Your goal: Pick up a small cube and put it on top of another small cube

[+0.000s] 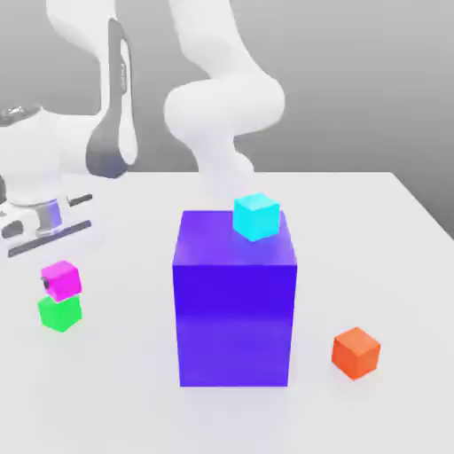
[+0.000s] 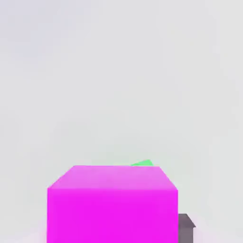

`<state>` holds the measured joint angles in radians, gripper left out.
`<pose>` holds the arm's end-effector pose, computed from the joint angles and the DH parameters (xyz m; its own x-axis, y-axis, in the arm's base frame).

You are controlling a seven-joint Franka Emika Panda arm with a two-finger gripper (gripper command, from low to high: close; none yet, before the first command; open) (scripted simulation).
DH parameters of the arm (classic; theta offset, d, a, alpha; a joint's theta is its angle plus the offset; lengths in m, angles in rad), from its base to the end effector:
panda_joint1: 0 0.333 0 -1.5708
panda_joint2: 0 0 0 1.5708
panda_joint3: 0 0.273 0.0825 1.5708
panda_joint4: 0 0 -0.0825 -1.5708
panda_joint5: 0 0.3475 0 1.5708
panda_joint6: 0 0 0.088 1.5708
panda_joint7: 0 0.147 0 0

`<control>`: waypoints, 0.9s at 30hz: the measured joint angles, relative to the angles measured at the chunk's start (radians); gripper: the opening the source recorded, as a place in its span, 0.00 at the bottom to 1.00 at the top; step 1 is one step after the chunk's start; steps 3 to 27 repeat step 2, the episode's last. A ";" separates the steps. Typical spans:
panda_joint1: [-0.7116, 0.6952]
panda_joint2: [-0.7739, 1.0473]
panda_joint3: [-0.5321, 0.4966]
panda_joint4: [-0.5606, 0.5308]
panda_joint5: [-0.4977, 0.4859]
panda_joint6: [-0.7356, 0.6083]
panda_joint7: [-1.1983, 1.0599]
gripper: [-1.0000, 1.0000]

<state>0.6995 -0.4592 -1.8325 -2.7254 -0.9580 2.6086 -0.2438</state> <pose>0.2214 -0.2790 0.1406 0.9999 -0.0155 -0.0020 -0.0156 -0.9992 -0.0372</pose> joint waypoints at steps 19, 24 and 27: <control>0.035 0.001 -0.043 0.005 -0.025 0.014 0.018 0.00; 0.035 0.001 -0.043 0.005 -0.025 0.014 0.018 0.00; 0.035 0.001 -0.043 0.005 -0.025 0.014 0.018 0.00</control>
